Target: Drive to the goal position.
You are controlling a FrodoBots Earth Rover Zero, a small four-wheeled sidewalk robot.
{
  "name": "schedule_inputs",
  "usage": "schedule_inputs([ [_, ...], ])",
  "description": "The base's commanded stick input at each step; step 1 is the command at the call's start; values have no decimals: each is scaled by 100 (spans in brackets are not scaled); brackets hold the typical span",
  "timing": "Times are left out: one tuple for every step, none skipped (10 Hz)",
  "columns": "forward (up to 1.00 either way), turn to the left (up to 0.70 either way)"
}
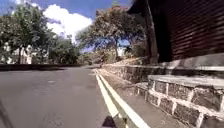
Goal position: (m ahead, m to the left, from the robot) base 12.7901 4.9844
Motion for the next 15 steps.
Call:
schedule_inputs([
  [50, 0],
  [50, 0],
  [50, 23],
  [50, 48],
  [50, 50],
  [50, 49],
  [50, 23],
  [50, 0],
  [50, 0],
  [50, 0],
  [50, 0],
  [50, 0],
  [50, 0],
  [50, 0],
  [50, 0],
])
